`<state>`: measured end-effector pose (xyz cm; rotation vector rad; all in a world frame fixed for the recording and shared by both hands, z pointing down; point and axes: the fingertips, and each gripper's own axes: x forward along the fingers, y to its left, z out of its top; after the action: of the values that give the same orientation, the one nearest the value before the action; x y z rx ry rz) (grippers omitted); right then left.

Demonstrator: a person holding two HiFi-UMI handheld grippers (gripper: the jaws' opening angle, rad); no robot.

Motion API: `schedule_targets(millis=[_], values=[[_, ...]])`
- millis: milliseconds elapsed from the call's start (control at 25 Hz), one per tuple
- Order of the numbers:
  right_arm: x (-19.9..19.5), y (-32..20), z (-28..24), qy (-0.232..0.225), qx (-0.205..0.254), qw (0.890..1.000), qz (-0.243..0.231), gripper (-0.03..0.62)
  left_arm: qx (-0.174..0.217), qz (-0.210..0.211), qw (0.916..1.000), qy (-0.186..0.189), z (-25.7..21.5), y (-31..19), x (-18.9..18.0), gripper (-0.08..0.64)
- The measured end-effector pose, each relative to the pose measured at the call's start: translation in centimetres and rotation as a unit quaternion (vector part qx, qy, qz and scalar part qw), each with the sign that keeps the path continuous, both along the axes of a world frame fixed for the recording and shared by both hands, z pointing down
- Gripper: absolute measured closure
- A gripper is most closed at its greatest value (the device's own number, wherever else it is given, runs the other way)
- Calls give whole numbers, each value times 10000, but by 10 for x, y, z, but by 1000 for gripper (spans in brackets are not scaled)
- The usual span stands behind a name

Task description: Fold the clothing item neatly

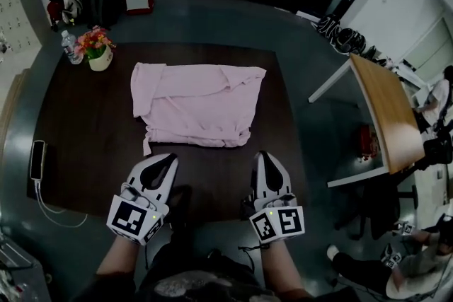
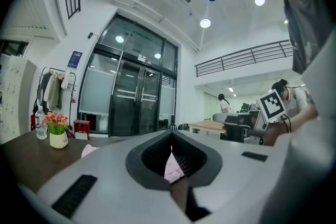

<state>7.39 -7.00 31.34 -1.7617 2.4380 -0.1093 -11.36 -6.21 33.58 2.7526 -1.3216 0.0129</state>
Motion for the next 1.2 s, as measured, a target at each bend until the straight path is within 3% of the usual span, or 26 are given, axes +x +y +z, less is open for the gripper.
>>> schedule_targets(millis=[200,400,640,920,1200], values=[[29,74,0,-37,35,9992,-409,600,-108,-293,9995,83,1,81,38,549],[69,172,3,37,26,9977,-676,600,49,-167,9998,-76,-9,168,95,549],[101,264,-8,338,172,9942,-1011,600,-19,-226,9997,71,-12,263,142,549],[118,322,5,316,-40,9917,-1244,600,-164,-315,9993,-92,-7,328,163,549],[115,348,25,308,-292,9906,-1304,600,-256,-408,9986,-203,-1,357,162,549]])
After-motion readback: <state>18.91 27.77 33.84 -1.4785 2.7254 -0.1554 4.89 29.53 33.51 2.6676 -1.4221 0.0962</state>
